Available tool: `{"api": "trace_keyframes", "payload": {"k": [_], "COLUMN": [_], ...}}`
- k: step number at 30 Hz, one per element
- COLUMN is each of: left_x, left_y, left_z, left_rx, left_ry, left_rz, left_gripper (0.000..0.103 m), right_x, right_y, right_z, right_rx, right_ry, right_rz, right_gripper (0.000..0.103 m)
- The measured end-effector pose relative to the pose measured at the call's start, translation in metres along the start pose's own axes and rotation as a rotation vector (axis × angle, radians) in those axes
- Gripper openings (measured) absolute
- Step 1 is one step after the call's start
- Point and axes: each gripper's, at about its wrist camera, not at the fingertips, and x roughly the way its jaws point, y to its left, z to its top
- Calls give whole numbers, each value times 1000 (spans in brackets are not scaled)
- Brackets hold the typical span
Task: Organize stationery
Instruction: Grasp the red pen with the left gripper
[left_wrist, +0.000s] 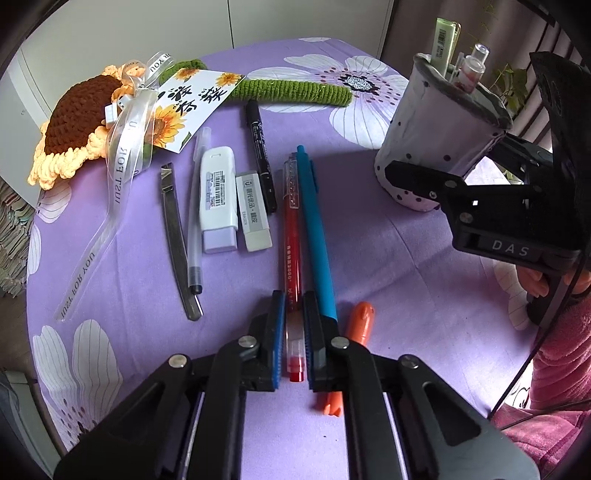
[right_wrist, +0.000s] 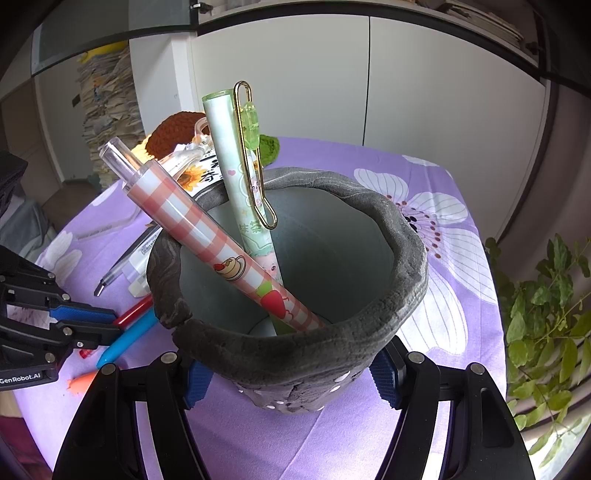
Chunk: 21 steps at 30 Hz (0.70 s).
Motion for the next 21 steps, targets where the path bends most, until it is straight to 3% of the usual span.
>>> {"api": "trace_keyframes", "payload": {"k": [10,15,17,21], "left_x": [-29,-38,-31,-7], "left_y": [10,6,0,-2], "left_z": [-52,-36,-21,-1], "left_rx": [53,68,72,79], "left_ry": [61,-8,-33,3], "left_rz": [23,29,36,57], "left_gripper": [8,14,30,27], "right_x": [1,1,1,1], "right_y": [-2,1,1,1], "right_z": [-2,0,-1,0], "right_rx": [3,1,2,2], "right_ry": [10,12,12,12], "right_rz": [0,-3,-3,-3], "right_gripper": [71,71,71,71]}}
